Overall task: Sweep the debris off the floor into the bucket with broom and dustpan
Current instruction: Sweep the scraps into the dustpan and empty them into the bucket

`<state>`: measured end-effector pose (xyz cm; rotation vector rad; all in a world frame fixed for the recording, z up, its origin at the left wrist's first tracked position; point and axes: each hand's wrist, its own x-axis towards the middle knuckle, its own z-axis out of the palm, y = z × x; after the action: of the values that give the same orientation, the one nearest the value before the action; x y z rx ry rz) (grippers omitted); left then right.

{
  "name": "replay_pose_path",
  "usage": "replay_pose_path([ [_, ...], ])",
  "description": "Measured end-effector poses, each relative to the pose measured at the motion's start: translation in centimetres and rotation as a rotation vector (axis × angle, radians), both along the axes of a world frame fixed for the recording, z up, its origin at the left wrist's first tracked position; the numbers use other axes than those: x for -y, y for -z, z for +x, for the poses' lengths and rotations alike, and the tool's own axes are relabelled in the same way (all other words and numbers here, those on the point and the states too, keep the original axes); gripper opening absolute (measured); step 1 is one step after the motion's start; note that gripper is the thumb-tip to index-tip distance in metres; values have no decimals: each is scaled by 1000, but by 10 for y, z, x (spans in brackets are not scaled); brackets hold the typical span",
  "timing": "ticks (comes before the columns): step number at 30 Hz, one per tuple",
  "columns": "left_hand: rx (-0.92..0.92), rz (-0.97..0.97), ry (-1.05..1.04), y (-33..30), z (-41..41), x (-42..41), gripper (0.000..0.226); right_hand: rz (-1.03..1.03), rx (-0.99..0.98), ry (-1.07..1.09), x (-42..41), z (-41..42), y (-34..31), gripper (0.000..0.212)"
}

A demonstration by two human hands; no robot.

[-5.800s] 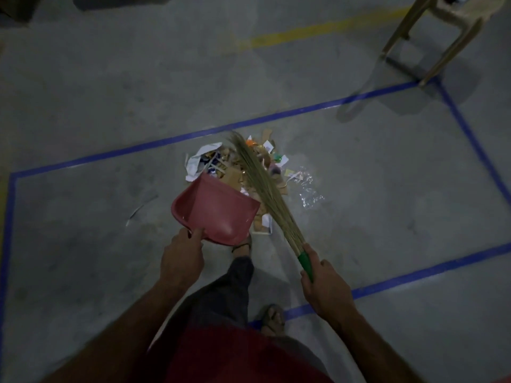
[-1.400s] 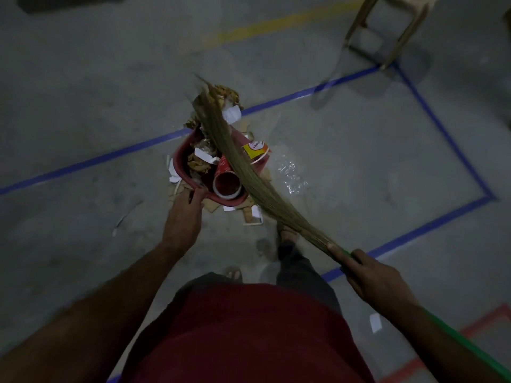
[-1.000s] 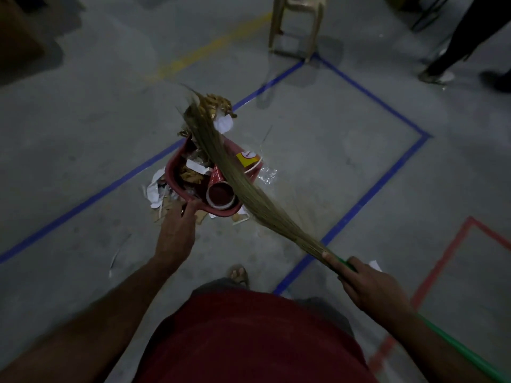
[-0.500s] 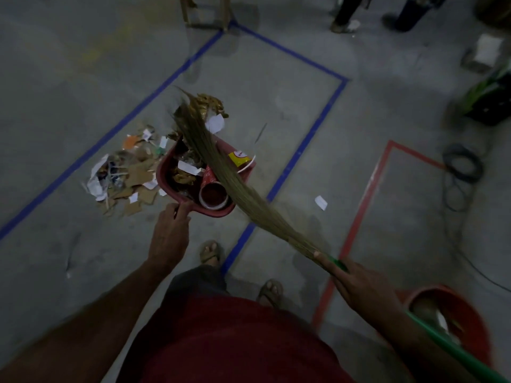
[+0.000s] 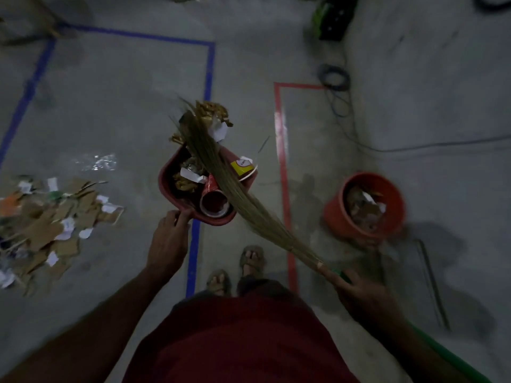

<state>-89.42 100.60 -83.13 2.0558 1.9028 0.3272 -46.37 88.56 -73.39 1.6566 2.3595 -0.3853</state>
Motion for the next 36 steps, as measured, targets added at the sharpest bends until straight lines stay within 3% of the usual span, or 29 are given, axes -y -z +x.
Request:
replay_pose_path([
  [4,1,1,189,5,48,0,47,14,-46,172,63,14,-13,88],
  [14,-41,-25,498,9,215,-6,49,-241,50,619,177,97,-3,99],
  [23,-67,-85,632,39,390,-1,45,-264,41,748,214,227,0,106],
  [31,-99,-196,680,47,495,-1,47,-250,25,779,218,310,12,111],
  [36,-182,-289,736,67,540,-27,65,-300,-44,740,201,342,32,89],
])
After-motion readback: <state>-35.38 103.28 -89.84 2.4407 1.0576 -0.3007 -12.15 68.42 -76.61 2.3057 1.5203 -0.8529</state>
